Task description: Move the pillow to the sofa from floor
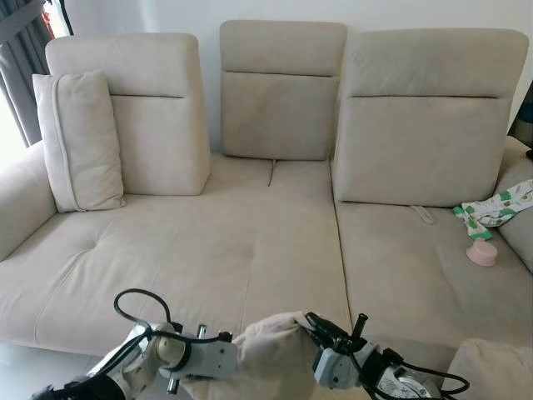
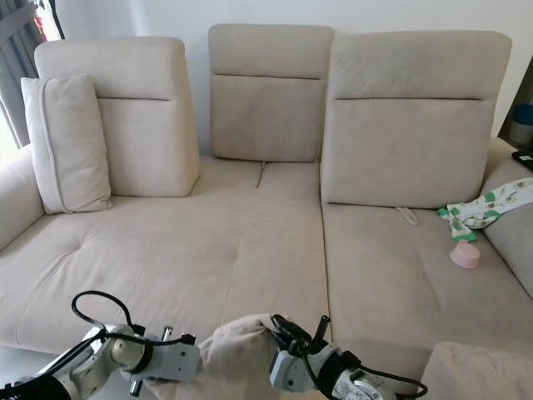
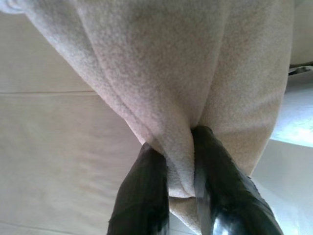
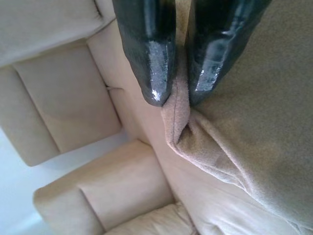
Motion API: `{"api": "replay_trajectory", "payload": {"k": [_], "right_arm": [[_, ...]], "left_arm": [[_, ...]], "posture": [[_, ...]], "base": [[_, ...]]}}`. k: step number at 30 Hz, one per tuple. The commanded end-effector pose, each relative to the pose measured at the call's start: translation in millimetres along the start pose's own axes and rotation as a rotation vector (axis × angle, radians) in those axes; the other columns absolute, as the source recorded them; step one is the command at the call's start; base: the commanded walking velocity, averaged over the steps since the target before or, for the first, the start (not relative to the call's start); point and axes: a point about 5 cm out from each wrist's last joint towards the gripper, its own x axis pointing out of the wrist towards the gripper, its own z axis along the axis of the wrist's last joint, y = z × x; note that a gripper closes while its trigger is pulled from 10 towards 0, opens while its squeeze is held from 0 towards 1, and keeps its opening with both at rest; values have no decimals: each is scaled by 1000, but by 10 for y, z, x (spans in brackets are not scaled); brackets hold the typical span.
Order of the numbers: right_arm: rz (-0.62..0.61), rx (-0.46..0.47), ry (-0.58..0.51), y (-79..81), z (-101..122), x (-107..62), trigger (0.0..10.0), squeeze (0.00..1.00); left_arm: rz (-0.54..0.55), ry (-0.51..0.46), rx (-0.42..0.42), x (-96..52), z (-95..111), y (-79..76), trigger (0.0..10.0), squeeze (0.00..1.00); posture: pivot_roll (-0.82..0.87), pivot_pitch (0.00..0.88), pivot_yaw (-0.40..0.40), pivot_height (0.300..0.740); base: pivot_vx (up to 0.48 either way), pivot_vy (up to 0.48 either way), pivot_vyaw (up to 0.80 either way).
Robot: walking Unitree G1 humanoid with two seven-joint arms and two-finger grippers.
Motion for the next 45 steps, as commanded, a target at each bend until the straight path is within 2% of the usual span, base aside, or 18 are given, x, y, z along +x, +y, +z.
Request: {"api": "replay_trajectory", "payload": {"k": [1, 6, 7, 8, 11, 20, 30, 40, 42, 44, 45], "right_arm": [[-164, -29, -70, -287, 116, 69, 10000, 0], [-213, 33, -93, -346, 172, 118, 10000, 0], [-215, 36, -95, -345, 179, 123, 10000, 0], [-211, 47, -102, -336, 195, 130, 10000, 0], [-207, 52, -108, -333, 204, 131, 10000, 0], [-248, 38, -124, -451, 223, 121, 10000, 0], [-254, 50, -168, -460, 344, 180, 10000, 0], [-276, 36, -192, -580, 394, 219, 10000, 0], [-291, 24, -193, -648, 395, 220, 10000, 0], [-291, 24, -193, -648, 395, 220, 10000, 0], [-296, 20, -194, -674, 399, 218, 10000, 0]], "left_arm": [[-27, 34, -18, -14, -97, -48, 0, 0], [145, 74, 7, -197, -69, 290, 0, 0], [169, 78, 4, -222, -58, 333, 4431, 0], [194, 91, -5, -242, -58, 380, 10000, 0], [199, 97, -10, -248, -64, 392, 10000, 0], [192, 107, -1, -255, -53, 378, 10000, 0], [185, 114, 2, -235, -25, 325, 10000, 0], [239, 136, 34, -388, -35, 484, 10000, 0], [292, 120, 44, -467, 19, 591, 10000, 0], [292, 120, 44, -467, 19, 591, 10000, 0], [341, 104, 47, -540, 76, 680, 10000, 0]], "posture": [[-20, 0, 43, 605], [-18, 0, 37, 605], [-18, 0, 35, 605], [-18, 0, 35, 605], [-18, 0, 35, 605], [-12, 0, 22, 644], [-1, 0, 16, 679], [1, 0, 13, 728], [-5, 0, 12, 740], [-5, 0, 12, 740], [-8, 0, 11, 740]], "base": [[0, 0, 0], [0, 0, 0], [0, 0, 0], [0, 0, 0], [0, 0, 0], [0, 0, 0], [0, 0, 0], [0, 0, 0], [0, 0, 0], [0, 0, 0], [0, 0, 0]]}}
